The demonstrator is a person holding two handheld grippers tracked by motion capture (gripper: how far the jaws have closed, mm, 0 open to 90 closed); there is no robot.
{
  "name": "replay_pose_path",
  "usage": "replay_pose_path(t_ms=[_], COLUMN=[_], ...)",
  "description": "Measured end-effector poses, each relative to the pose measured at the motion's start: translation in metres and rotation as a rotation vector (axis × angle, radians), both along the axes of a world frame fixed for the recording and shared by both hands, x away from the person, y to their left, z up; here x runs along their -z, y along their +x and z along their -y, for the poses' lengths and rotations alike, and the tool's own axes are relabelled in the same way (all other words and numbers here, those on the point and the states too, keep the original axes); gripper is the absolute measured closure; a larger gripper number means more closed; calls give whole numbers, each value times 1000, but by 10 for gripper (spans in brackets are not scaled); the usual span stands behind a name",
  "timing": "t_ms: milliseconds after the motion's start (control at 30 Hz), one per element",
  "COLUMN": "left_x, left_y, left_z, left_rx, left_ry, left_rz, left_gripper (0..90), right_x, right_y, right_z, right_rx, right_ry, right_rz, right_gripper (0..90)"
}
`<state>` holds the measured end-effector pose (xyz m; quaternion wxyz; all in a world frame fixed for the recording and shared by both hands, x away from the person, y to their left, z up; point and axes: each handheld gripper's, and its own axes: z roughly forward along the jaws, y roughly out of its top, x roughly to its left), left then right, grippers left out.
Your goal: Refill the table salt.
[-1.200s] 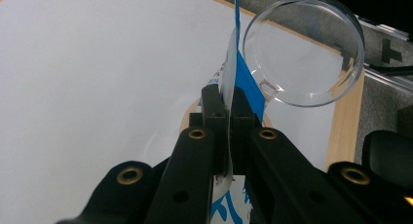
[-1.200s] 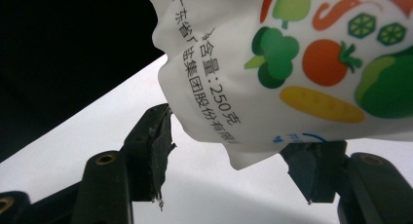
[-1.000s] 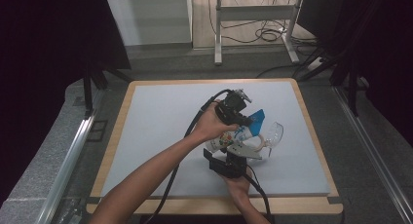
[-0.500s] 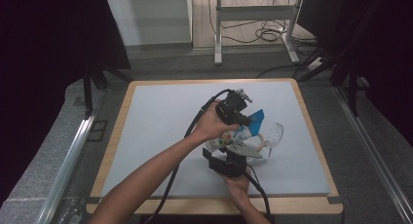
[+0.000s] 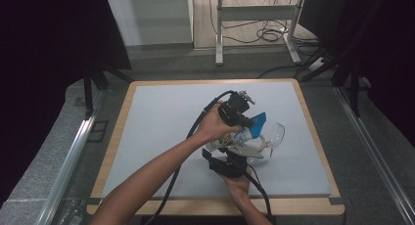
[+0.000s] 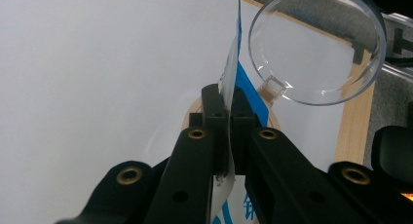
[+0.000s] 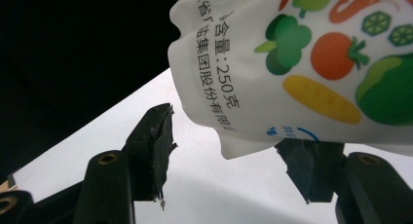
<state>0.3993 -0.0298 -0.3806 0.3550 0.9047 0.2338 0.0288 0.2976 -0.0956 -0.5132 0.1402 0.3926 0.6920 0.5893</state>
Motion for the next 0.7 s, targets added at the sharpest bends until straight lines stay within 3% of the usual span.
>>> replay_pose_path(t_ms=[100,700], left_x=[1,2], left_y=[1,0], left_z=[2,2], left_rx=[5,-10], left_ry=[2,15], left_rz=[-1,6], left_gripper=[900,900], right_x=[-3,-2], right_y=[0,2], right_z=[0,1], right_rx=[-8,-18], right_ry=[34,23], right_rz=[-17,-8], right_gripper=[400,400])
